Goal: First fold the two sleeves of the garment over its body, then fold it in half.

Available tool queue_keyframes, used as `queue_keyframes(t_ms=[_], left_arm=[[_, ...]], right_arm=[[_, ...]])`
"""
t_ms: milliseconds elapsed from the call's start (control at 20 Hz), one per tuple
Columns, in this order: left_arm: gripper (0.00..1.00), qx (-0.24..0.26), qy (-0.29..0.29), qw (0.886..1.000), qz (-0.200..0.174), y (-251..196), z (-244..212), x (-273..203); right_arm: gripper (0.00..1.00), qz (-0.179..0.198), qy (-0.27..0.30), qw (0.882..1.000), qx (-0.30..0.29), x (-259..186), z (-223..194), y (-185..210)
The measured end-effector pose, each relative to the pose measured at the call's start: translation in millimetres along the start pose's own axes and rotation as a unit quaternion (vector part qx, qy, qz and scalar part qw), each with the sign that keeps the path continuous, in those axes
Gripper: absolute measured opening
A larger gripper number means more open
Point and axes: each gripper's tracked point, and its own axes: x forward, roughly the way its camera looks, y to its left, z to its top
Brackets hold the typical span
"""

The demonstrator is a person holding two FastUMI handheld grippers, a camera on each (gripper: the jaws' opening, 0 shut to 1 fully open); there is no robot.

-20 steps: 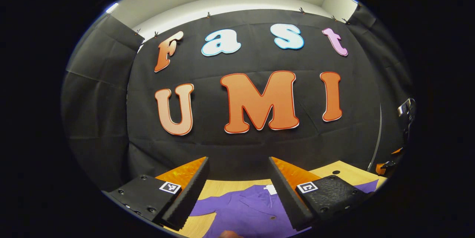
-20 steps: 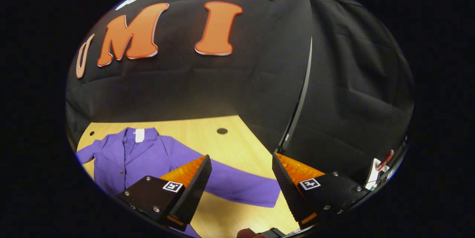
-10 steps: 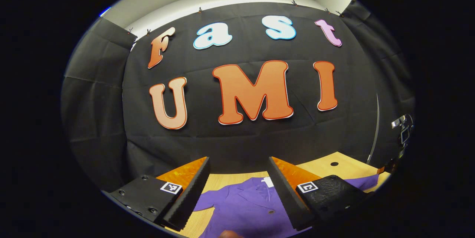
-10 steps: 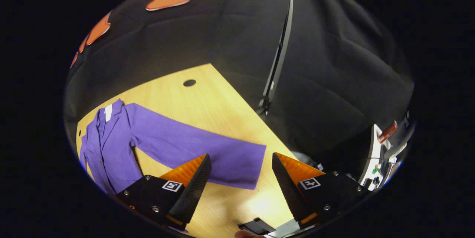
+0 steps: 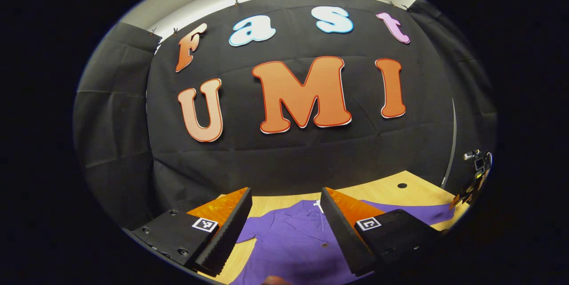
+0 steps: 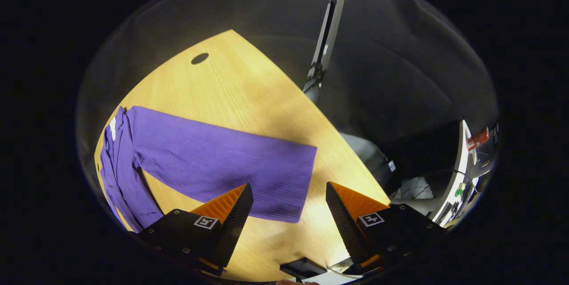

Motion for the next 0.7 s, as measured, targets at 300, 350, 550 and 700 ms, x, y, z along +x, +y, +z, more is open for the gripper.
queue_keyframes(t_ms=[300, 350, 550, 700], left_arm=[[0.97, 0.004, 0.031, 1.000, -0.003, -13.2, -22.0, 2.3], [0.97, 0.003, 0.037, 0.999, -0.003, -15.1, -26.8, 2.0], [0.97, -0.002, 0.056, 0.998, -0.001, -16.7, -40.3, 5.4], [0.97, -0.009, 0.071, 0.997, 0.006, -13.2, -52.2, 4.8]], right_arm=[[0.99, 0.005, 0.068, 0.998, 0.008, 20.6, -6.6, -5.3], [0.99, 0.004, 0.081, 0.997, 0.010, 22.4, -9.1, -4.4], [0.95, 0.015, 0.110, 0.993, 0.029, 31.8, -10.2, -1.4], [0.90, -0.003, 0.129, 0.991, 0.027, 30.0, -11.0, -3.2]])
